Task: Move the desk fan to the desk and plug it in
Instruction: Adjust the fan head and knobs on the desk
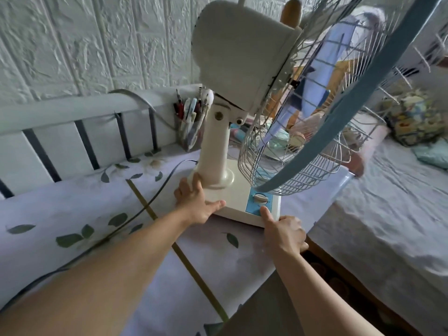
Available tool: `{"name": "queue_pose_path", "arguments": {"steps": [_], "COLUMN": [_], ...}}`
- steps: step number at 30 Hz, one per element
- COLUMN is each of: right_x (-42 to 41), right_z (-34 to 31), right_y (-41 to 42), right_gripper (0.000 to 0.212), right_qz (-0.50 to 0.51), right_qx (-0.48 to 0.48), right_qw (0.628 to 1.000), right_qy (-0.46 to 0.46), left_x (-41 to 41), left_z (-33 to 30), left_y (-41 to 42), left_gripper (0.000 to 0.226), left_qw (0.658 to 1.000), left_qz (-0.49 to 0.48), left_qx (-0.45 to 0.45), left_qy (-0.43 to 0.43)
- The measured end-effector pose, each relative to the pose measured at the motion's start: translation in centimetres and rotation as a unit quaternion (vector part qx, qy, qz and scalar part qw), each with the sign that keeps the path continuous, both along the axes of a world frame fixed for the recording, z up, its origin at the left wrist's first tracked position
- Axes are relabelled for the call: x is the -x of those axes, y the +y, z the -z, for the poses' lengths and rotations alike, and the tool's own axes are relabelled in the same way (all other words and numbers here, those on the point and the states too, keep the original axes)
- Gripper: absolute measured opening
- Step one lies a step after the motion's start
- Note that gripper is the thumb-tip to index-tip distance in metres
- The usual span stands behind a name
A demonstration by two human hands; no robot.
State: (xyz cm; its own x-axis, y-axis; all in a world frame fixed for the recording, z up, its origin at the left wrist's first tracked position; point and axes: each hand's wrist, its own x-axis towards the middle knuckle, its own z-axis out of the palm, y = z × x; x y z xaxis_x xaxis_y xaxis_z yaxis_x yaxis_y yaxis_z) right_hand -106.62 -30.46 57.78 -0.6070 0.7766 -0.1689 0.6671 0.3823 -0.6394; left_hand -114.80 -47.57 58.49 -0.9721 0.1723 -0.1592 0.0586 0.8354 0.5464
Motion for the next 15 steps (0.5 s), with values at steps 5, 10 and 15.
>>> {"name": "queue_pose_path", "arguments": {"steps": [5, 10, 15], "right_x": [-0.1, 0.0, 0.2], "right_z": [0.1, -0.4, -0.7], "right_y": [-0.6, -0.5, -0.7], "right_gripper": [0.06, 0.06, 0.058], "right_qz": [0.017, 0.017, 0.008], "right_qx": [0.003, 0.008, 0.017], "right_qw": [1.0, 1.0, 0.999], "right_qy": [-0.002, -0.021, -0.028], "left_x": [0.1, 0.0, -0.3], "left_z": [0.1, -0.3, -1.0], "left_y": [-0.2, -0.3, -0.3], "left_gripper": [0.106, 0.106, 0.106], "left_qw": [1.0, 1.0, 1.0], "left_qz": [0.004, 0.004, -0.004], "left_qx": [-0.008, -0.003, 0.004], "left_qy": [0.003, 0.001, -0.007]}}
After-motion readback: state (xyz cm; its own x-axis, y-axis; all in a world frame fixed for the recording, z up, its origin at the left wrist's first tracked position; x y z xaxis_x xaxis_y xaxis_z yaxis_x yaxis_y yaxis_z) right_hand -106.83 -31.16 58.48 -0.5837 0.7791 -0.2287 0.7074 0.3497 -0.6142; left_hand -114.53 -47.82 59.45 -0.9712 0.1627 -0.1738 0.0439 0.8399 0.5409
